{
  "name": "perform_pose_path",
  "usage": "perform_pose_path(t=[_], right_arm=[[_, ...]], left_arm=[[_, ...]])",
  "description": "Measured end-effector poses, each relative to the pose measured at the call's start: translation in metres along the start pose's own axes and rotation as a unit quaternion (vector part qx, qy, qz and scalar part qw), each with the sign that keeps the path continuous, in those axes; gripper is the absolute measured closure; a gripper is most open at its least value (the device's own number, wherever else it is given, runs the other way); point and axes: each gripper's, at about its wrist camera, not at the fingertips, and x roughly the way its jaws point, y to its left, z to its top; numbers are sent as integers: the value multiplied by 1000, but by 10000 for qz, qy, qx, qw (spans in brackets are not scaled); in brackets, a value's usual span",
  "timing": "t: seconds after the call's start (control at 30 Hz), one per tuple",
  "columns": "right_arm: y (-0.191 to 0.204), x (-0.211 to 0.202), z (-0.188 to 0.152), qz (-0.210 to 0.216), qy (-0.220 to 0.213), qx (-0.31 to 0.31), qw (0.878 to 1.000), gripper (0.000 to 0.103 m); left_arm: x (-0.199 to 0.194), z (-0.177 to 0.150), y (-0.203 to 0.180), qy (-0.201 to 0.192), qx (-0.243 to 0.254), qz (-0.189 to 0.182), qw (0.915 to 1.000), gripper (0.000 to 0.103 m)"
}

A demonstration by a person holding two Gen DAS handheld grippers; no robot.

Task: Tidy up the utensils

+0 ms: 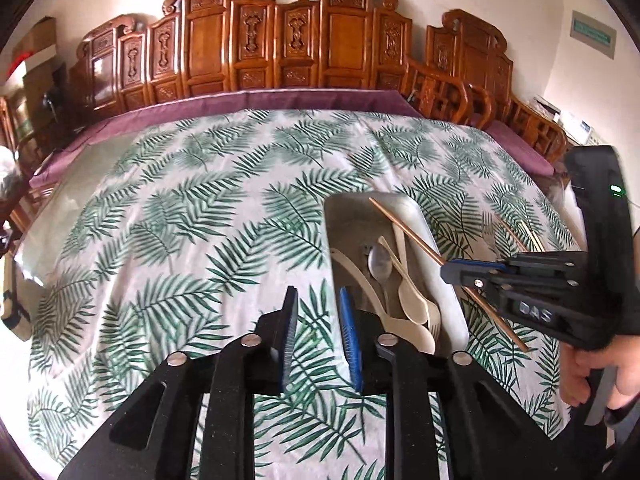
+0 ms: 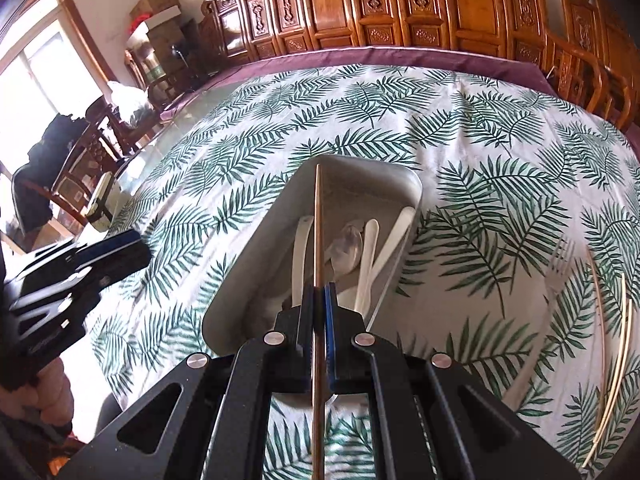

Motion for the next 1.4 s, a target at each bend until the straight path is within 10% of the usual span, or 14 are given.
perform_pose_path(t=[0.13, 0.8, 1.4], right_arm=[[0, 9, 15, -22, 38, 138, 9999, 97], [5, 47, 26, -45, 245, 439, 9987, 94], [-58, -66, -27, -337, -238, 75, 9991, 94]], left_arm=[[-14, 6, 7, -132, -57, 46, 9999, 67], [-26, 15, 19, -171, -149, 16, 9997, 66], [-13, 27, -43, -159, 160, -239, 9995, 66]])
